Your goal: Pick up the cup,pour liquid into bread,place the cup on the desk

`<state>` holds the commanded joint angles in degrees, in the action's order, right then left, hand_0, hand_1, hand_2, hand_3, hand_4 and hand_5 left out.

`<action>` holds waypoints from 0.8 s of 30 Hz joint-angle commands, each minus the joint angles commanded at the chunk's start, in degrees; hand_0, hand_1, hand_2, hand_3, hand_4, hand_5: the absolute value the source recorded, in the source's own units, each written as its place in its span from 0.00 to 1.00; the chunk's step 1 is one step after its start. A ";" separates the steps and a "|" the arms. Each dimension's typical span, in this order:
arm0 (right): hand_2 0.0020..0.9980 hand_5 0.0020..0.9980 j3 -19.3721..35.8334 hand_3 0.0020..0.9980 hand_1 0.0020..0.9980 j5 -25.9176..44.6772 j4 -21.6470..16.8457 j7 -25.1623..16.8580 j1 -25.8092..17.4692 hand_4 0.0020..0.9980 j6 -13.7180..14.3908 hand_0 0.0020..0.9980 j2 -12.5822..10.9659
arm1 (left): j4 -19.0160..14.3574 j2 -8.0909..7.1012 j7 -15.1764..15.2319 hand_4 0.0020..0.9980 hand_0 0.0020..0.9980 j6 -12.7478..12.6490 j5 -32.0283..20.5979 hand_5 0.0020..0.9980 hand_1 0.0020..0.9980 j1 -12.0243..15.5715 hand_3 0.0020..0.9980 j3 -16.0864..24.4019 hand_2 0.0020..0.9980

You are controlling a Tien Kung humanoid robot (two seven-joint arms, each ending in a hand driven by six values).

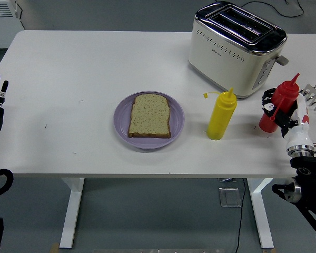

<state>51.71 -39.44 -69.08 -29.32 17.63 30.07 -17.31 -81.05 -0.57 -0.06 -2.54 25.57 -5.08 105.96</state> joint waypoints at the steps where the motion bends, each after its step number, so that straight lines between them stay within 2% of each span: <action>1: 0.34 0.00 -0.15 0.38 0.27 -0.04 0.05 0.06 0.02 0.49 0.00 0.30 0.06 | 0.00 0.00 0.00 0.51 0.78 0.00 0.00 1.00 0.74 0.00 0.70 -0.01 0.74; 24: 0.34 0.00 -2.31 0.38 0.26 0.29 3.61 -0.30 1.56 0.48 0.29 0.29 1.59 | 0.04 0.05 -0.03 0.52 0.78 -0.01 -0.04 1.00 0.74 -0.01 0.70 -0.08 0.74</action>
<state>49.40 -39.15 -65.47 -29.62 19.19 30.36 -15.73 -81.01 -0.52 -0.09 -2.55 25.54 -5.09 105.88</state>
